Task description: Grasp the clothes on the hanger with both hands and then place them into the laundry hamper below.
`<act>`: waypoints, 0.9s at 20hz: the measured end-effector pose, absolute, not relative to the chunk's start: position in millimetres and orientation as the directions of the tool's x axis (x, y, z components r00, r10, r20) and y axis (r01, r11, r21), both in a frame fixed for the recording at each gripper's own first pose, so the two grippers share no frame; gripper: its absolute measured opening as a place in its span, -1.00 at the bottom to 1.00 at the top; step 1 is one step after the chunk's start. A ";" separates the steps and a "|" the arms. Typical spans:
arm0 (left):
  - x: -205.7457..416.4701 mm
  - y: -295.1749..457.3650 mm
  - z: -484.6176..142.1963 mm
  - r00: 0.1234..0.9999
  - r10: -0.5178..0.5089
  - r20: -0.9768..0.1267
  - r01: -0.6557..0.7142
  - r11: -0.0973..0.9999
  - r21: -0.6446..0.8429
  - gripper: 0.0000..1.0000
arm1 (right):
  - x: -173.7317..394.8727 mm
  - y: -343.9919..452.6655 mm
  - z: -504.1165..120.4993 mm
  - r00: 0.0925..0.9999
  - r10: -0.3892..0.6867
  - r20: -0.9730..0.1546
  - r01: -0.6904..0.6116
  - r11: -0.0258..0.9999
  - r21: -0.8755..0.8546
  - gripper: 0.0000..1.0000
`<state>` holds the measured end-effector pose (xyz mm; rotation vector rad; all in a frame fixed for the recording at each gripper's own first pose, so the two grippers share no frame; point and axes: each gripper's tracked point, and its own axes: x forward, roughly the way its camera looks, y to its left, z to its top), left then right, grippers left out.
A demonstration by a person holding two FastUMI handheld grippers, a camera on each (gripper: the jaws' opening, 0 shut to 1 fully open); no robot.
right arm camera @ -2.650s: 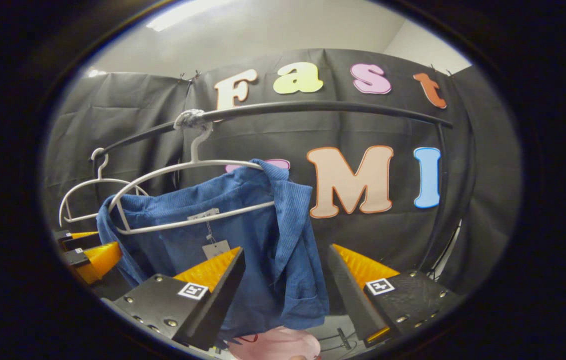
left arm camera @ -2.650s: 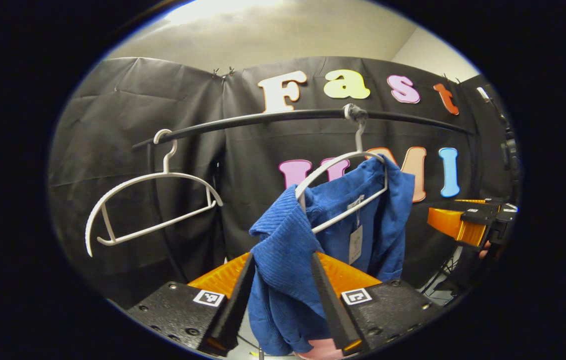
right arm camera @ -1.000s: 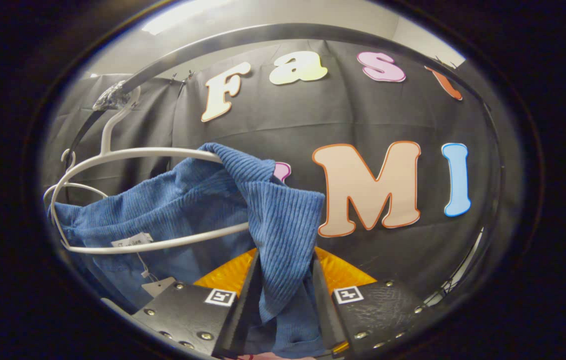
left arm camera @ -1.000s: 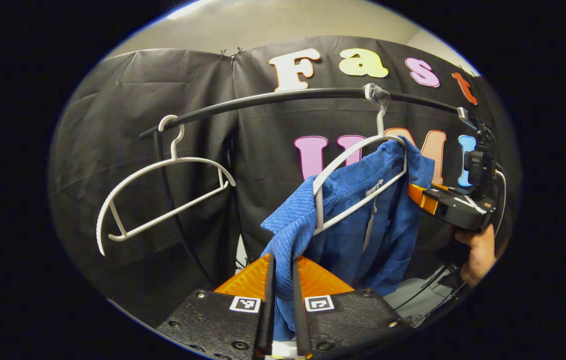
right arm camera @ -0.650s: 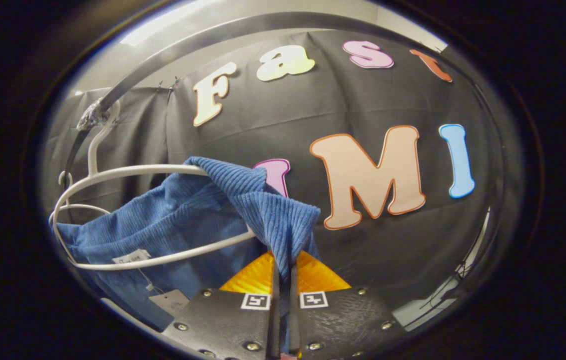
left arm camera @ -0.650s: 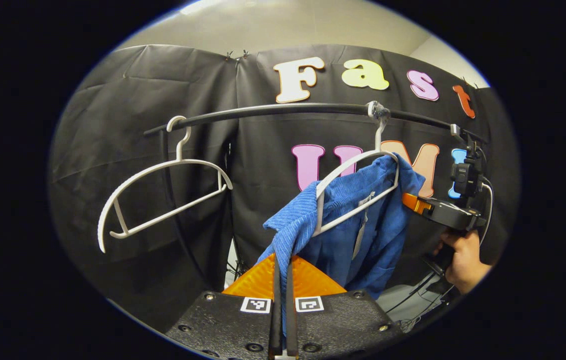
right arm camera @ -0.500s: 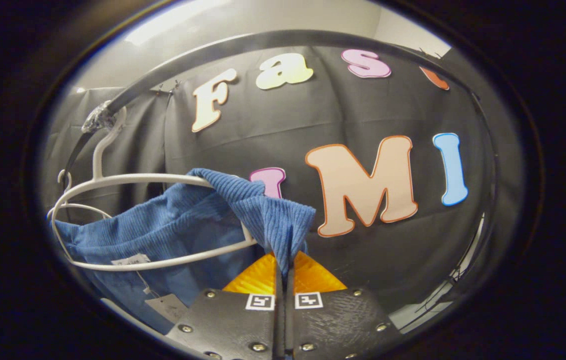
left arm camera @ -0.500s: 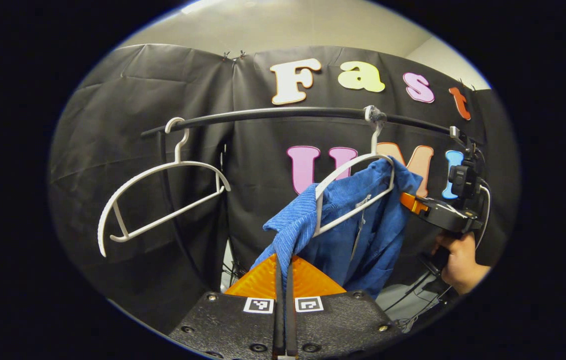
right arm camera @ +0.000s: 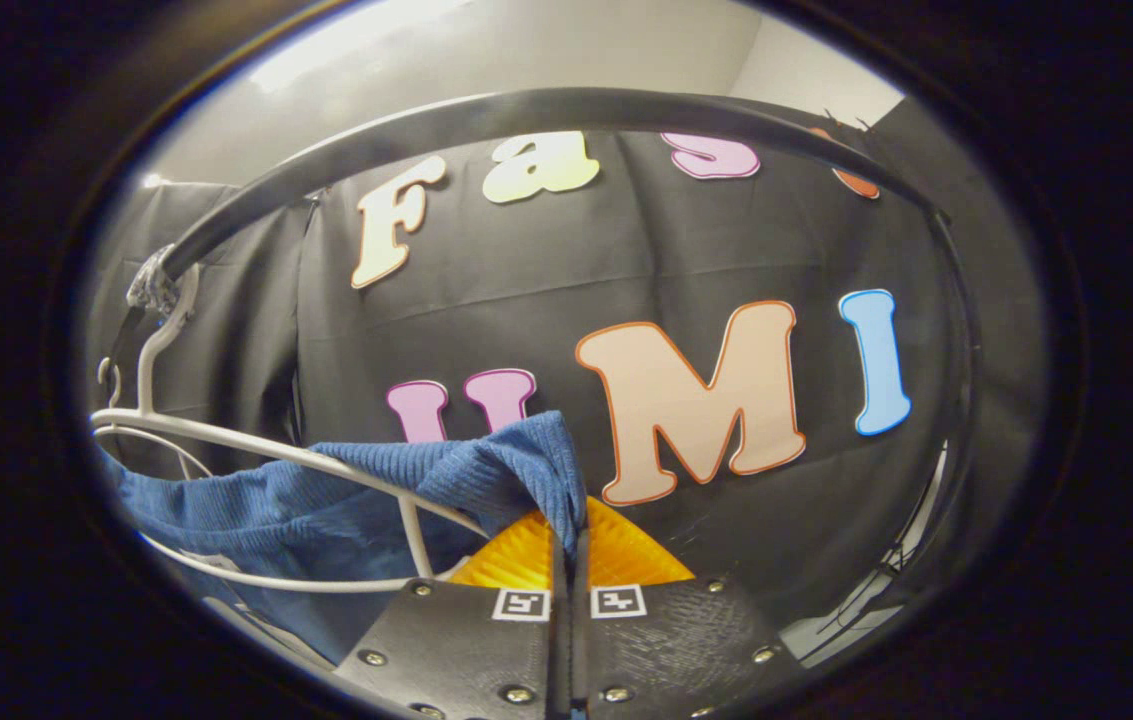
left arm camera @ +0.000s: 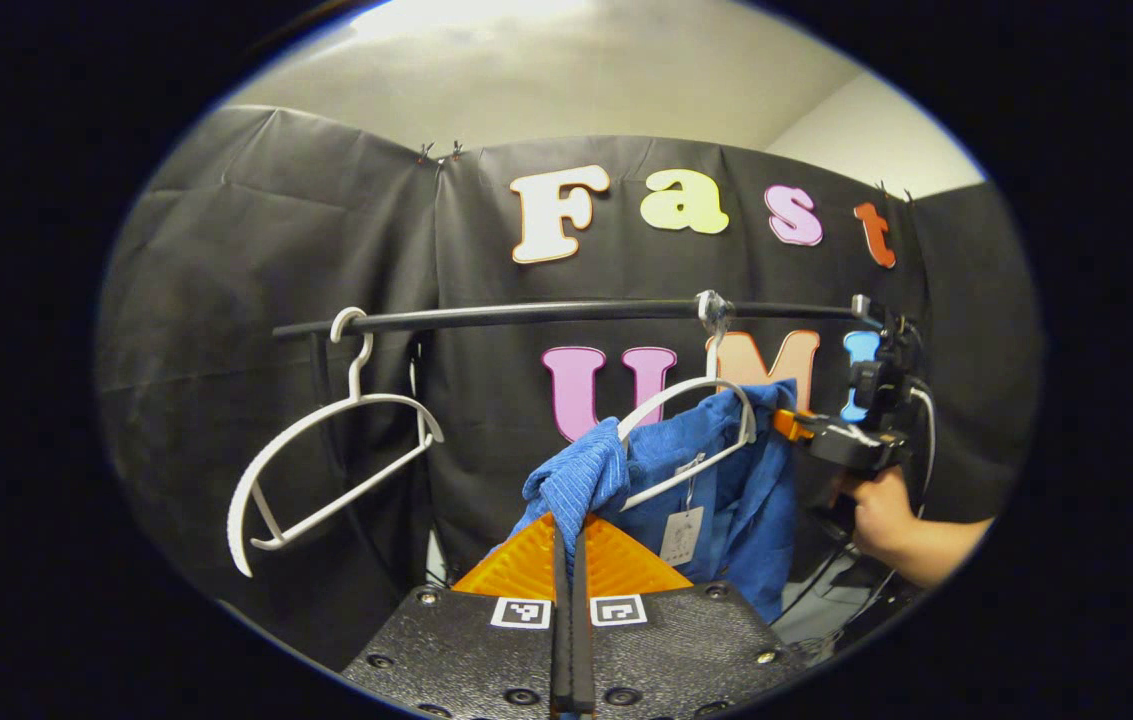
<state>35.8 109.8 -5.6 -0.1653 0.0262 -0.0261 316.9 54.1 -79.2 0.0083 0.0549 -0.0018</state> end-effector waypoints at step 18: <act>50.4 128.6 -34.5 0.972 -0.226 -0.058 0.210 0.957 -0.198 -0.99 | 357.4 59.3 -126.8 0.997 -0.001 -0.077 -0.011 0.986 -0.166 -0.99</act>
